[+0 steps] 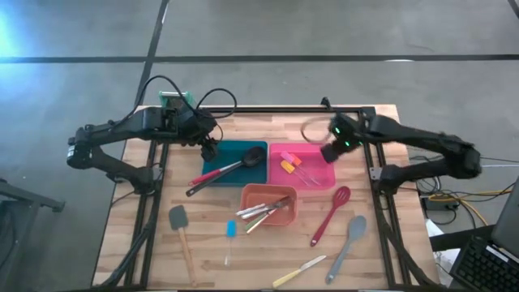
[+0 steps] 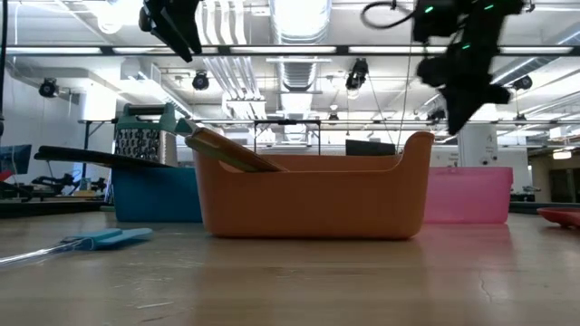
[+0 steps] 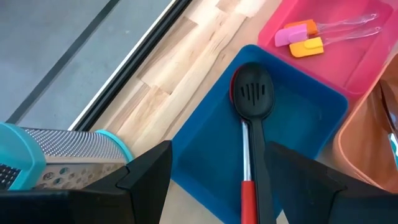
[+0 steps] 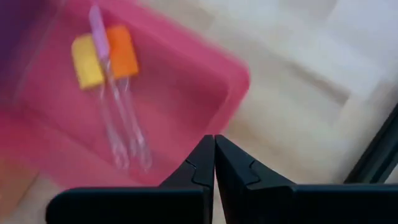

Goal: Pick & Place Kitchen Items
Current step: Adjust the red bin

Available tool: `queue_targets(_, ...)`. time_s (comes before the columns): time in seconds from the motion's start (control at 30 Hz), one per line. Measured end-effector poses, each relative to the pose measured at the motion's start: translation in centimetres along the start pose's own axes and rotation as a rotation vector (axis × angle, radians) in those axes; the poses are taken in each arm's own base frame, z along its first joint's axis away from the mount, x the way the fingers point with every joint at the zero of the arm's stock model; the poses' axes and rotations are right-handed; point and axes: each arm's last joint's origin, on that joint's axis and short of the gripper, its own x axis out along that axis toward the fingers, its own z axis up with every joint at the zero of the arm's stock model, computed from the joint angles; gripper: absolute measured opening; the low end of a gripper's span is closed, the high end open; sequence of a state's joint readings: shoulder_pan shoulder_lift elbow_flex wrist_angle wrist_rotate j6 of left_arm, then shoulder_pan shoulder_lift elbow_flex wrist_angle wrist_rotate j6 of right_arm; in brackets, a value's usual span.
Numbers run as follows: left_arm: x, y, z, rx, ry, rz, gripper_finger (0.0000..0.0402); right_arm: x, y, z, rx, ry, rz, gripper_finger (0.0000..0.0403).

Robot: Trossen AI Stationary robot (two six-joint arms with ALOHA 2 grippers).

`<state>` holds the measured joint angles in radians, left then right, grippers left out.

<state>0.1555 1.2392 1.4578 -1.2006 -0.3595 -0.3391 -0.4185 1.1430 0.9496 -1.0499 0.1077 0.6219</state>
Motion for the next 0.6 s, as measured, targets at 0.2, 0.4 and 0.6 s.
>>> queue_targets(0.2, 0.0, -0.1, 0.3, -0.006, -0.027, -0.008, 0.0258, -0.7, -1.6, -5.0, 0.090, 0.050, -0.015, 0.0008)
queue_targets(0.4, 0.0, -0.1, 0.3, -0.012, -0.030, -0.009, 0.0258, 1.3, -2.1, -7.0, 0.109, 0.103, -0.022, 0.0008)
queue_targets(0.6, 0.0, -0.1, 0.3, -0.021, -0.031, -0.009, 0.0258, 3.7, -1.4, -6.9, 0.105, 0.100, 0.028, 0.0008)
